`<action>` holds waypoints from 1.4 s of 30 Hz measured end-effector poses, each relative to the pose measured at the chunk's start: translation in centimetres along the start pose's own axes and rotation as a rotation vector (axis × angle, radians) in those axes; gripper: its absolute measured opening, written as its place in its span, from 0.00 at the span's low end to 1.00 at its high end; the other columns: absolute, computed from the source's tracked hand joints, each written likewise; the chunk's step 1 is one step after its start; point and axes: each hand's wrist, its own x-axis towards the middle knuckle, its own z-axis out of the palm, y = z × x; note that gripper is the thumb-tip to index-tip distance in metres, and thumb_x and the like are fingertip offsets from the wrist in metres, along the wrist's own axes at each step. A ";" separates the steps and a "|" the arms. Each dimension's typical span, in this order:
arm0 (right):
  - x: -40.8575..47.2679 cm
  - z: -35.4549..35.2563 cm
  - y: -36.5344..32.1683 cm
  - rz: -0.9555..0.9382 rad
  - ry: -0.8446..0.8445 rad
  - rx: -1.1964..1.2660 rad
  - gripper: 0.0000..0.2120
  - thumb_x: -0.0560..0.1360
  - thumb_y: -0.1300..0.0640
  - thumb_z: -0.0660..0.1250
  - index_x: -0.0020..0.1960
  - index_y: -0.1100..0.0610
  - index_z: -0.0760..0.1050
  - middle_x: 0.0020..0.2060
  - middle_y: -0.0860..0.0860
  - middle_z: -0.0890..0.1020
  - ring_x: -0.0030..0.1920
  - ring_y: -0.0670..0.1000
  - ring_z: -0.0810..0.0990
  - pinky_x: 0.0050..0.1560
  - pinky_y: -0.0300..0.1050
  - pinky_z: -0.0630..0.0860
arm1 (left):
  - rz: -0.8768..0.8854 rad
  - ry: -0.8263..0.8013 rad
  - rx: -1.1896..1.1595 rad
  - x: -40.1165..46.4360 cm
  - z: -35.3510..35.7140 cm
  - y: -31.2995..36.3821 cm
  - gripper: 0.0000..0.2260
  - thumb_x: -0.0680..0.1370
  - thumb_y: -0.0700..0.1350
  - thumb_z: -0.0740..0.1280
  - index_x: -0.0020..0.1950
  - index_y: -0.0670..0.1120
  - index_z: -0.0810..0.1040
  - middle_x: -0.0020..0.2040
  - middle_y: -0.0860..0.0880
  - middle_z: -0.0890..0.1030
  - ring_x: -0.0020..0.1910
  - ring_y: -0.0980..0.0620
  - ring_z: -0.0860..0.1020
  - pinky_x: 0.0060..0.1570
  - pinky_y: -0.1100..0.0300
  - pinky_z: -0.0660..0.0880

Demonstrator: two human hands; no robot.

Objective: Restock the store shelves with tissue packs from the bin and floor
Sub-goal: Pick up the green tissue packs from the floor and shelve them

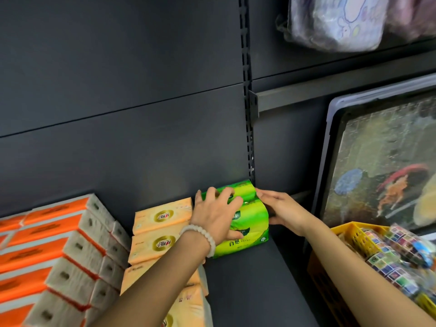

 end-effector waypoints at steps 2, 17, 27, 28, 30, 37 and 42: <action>-0.4 0.2 -0.5 0.044 0.002 -0.057 0.13 0.80 0.48 0.59 0.62 0.46 0.76 0.55 0.46 0.82 0.58 0.47 0.78 0.59 0.53 0.75 | 0.001 0.001 0.010 0.0 0.0 0.2 0.34 0.69 0.64 0.68 0.70 0.53 0.60 0.72 0.51 0.59 0.67 0.44 0.61 0.69 0.38 0.56; -17.2 4.3 -4.6 -0.398 0.315 -1.040 0.16 0.79 0.45 0.59 0.58 0.51 0.78 0.49 0.52 0.80 0.53 0.51 0.77 0.54 0.45 0.71 | -0.072 0.130 -0.099 -11.3 -5.3 4.6 0.21 0.77 0.56 0.59 0.69 0.55 0.66 0.67 0.51 0.69 0.67 0.49 0.66 0.62 0.53 0.65; -31.9 6.4 3.7 -0.284 0.514 -1.255 0.18 0.79 0.43 0.57 0.63 0.50 0.74 0.57 0.49 0.76 0.59 0.52 0.74 0.55 0.48 0.73 | 0.029 0.287 -0.272 -24.2 -2.8 12.1 0.17 0.76 0.54 0.60 0.64 0.53 0.72 0.61 0.52 0.73 0.62 0.48 0.71 0.56 0.52 0.68; -33.0 6.5 5.2 -0.289 0.530 -1.241 0.18 0.78 0.44 0.57 0.62 0.51 0.75 0.56 0.49 0.77 0.59 0.52 0.75 0.55 0.48 0.73 | 0.050 0.301 -0.285 -25.3 -1.7 12.9 0.17 0.75 0.54 0.61 0.62 0.52 0.74 0.58 0.51 0.75 0.59 0.47 0.73 0.53 0.51 0.69; -35.2 6.9 8.4 -0.270 0.549 -1.215 0.16 0.78 0.46 0.59 0.61 0.52 0.76 0.54 0.49 0.77 0.57 0.52 0.75 0.53 0.47 0.72 | 0.075 0.279 -0.314 -27.4 0.8 14.5 0.16 0.75 0.54 0.61 0.62 0.53 0.74 0.59 0.51 0.75 0.60 0.47 0.73 0.53 0.52 0.69; -39.1 6.3 18.1 -0.098 0.600 -1.147 0.16 0.78 0.48 0.60 0.62 0.53 0.75 0.56 0.50 0.77 0.56 0.53 0.76 0.50 0.46 0.71 | 0.020 0.032 -0.421 -31.7 11.5 18.0 0.19 0.78 0.56 0.58 0.68 0.54 0.67 0.65 0.53 0.69 0.65 0.51 0.68 0.60 0.55 0.67; -38.0 6.0 22.0 0.026 0.543 -1.132 0.19 0.78 0.47 0.60 0.65 0.54 0.72 0.60 0.52 0.76 0.59 0.54 0.74 0.53 0.49 0.73 | -0.039 -0.202 -0.438 -33.3 18.0 20.0 0.22 0.78 0.57 0.58 0.71 0.53 0.64 0.67 0.52 0.68 0.67 0.49 0.66 0.61 0.54 0.66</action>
